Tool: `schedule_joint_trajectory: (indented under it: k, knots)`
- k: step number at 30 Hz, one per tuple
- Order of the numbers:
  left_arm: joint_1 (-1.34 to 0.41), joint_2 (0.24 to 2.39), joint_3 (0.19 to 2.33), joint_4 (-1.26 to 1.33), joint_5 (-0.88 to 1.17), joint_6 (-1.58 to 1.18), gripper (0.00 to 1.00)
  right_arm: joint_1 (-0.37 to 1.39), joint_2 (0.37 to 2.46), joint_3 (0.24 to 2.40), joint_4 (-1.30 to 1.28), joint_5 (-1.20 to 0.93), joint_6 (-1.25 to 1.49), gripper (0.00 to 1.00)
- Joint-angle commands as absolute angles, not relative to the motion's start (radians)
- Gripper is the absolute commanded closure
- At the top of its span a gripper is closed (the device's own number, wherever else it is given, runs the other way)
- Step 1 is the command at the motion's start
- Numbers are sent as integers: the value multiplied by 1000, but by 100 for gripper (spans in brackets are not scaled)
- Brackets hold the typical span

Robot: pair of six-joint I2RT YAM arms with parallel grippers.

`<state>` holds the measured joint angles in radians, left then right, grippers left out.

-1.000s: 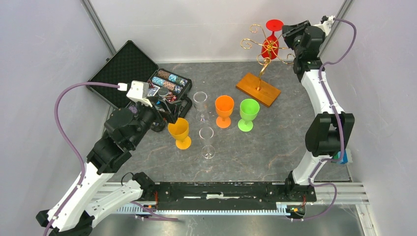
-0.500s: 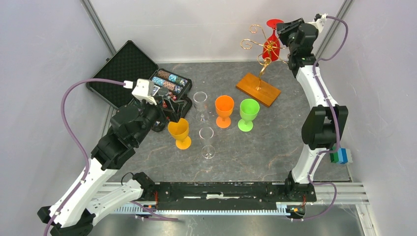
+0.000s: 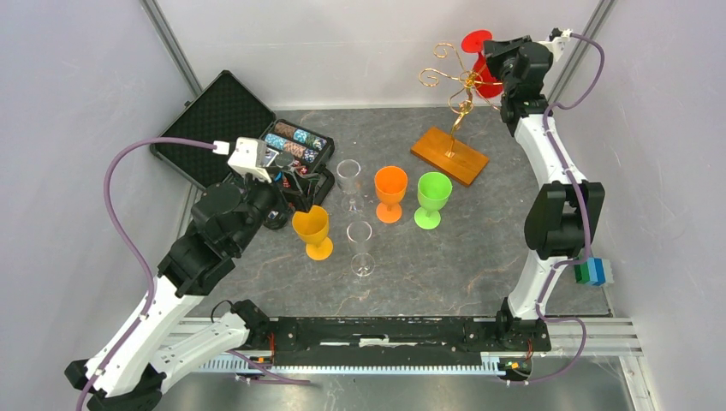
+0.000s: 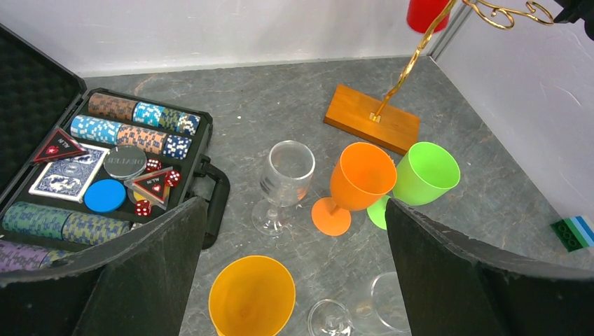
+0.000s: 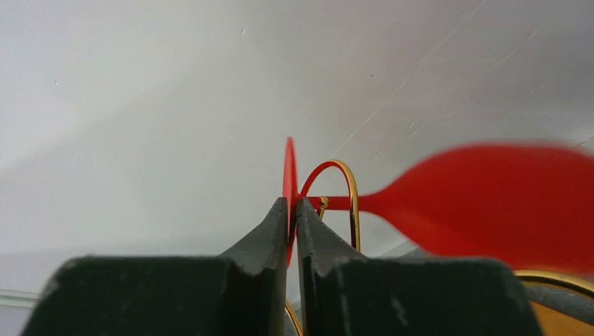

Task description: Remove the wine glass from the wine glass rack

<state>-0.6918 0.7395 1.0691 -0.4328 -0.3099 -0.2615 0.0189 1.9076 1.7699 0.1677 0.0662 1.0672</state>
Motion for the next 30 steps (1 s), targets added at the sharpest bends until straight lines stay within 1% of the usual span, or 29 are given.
schedule_joint_trajectory:
  k: [1,3,4,15,30]
  knots:
    - [-694,727,1074,-417,-324,-272,0,21,1892,1775,212,102,1101,92]
    - [-694,725,1074,-417,-325,-273,0,21,1885,1770,213,103,1106,99]
    - [-694,725,1074,-417,-325,-272,0,22,1879,1764,218,104,1107,100]
    - [-694,725,1072,-417,-325,-275,0,20,1828,1704,355,114,1134,100]
    - [-694,710,1071,-418,-326,-278,0,21,1758,1630,354,214,1146,100]
